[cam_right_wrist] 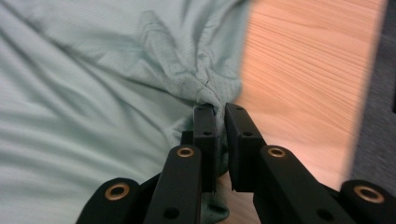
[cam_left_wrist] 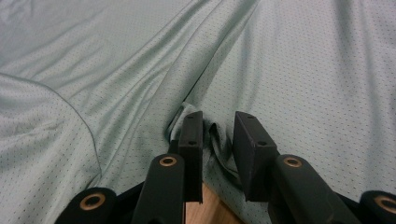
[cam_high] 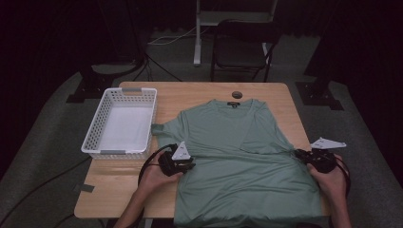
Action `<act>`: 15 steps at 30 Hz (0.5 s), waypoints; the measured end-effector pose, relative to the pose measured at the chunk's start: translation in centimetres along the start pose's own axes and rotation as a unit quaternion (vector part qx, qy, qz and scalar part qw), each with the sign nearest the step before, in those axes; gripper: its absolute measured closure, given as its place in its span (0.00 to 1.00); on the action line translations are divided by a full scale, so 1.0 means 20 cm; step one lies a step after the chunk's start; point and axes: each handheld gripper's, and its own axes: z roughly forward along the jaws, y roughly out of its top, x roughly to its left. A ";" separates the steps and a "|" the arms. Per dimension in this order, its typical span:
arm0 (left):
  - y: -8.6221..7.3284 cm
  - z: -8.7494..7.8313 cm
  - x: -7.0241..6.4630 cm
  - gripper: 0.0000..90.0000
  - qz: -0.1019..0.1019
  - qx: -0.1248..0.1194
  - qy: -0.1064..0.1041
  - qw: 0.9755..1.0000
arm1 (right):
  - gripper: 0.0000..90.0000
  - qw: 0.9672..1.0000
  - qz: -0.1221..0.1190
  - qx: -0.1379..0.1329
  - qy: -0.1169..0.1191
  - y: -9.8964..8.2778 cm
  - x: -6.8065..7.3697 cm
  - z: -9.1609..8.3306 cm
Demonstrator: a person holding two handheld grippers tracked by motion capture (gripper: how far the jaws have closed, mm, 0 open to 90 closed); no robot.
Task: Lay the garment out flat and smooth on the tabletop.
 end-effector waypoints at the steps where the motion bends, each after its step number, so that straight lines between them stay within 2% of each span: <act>1: 0.00 0.00 0.00 0.83 0.000 -0.001 0.000 1.000 | 0.92 1.000 0.006 -0.001 -0.007 -0.01 -0.02 -0.01; 4: -0.01 0.00 0.00 0.83 -0.005 -0.004 -0.002 1.000 | 0.92 0.999 0.021 -0.004 -0.026 -0.05 -0.09 -0.05; 6: -0.01 0.00 0.01 0.83 -0.007 -0.005 -0.004 1.000 | 0.90 0.999 0.028 -0.001 -0.027 -0.07 -0.11 -0.07; 8: -0.02 0.00 0.01 0.83 -0.007 -0.007 -0.004 1.000 | 0.84 0.999 0.027 0.003 -0.020 -0.08 -0.12 -0.09; 10: -0.02 0.00 0.01 0.83 -0.008 -0.008 -0.003 1.000 | 0.80 1.000 0.023 -0.004 -0.010 -0.08 -0.11 -0.11; 15: -0.02 -0.01 0.01 0.82 -0.009 -0.010 -0.002 1.000 | 0.71 0.999 0.005 -0.033 0.026 0.01 -0.05 -0.14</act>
